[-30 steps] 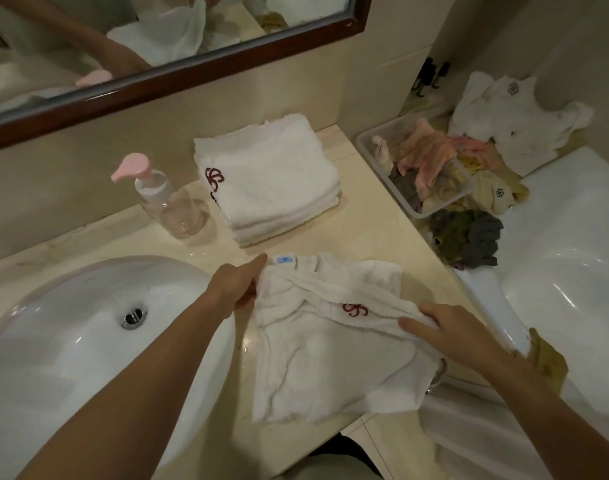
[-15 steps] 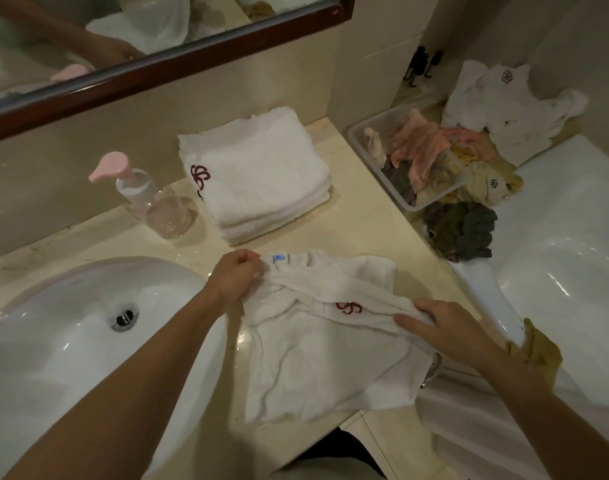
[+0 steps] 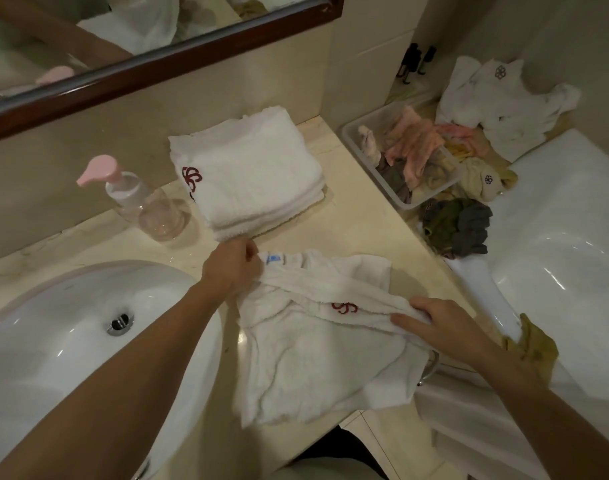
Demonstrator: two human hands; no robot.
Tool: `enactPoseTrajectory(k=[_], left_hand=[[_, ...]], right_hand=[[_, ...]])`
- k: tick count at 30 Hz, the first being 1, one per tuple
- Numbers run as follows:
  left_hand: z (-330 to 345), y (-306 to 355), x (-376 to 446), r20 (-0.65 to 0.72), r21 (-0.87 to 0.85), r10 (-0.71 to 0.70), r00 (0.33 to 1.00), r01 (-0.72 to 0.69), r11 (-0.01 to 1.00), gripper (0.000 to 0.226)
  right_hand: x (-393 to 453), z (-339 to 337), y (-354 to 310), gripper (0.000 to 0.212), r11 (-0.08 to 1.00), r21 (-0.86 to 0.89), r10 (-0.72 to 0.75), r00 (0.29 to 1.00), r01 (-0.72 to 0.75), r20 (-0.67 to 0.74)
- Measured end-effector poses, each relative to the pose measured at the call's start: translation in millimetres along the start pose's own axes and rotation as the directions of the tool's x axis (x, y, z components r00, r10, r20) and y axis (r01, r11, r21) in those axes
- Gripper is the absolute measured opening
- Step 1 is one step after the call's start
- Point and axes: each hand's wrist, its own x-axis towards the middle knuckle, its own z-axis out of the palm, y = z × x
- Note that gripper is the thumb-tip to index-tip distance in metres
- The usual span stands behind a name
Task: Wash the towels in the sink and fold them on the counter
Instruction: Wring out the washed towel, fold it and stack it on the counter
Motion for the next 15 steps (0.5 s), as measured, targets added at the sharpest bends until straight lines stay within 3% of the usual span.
enactPoseTrajectory(k=[2, 5, 9, 13, 15], left_hand=[[3, 1, 0, -0.035, -0.058, -0.011, 0.999, 0.009, 0.998, 0.007], [8, 3, -1, -0.080, -0.107, -0.019, 0.997, 0.010, 0.994, 0.009], [9, 4, -1, -0.079, -0.058, -0.046, 0.996, 0.042, 0.997, 0.018], [15, 16, -2, -0.118, 0.115, -0.054, 0.992, 0.068, 0.991, 0.012], [23, 23, -8, -0.189, 0.143, -0.042, 0.981, 0.070, 0.987, 0.020]], right_hand=[[1, 0, 2, 0.098, 1.000, 0.003, -0.001, 1.000, 0.001, -0.003], [4, 1, 5, 0.101, 1.000, 0.000, -0.013, 1.000, 0.013, -0.014], [8, -3, 11, 0.082, 1.000, -0.022, 0.002, 1.000, -0.002, 0.007], [-3, -12, 34, 0.041, 0.994, -0.036, 0.104, 0.987, -0.100, 0.124], [-10, -16, 48, 0.053, 0.992, 0.041, 0.113, 0.990, -0.116, 0.081]])
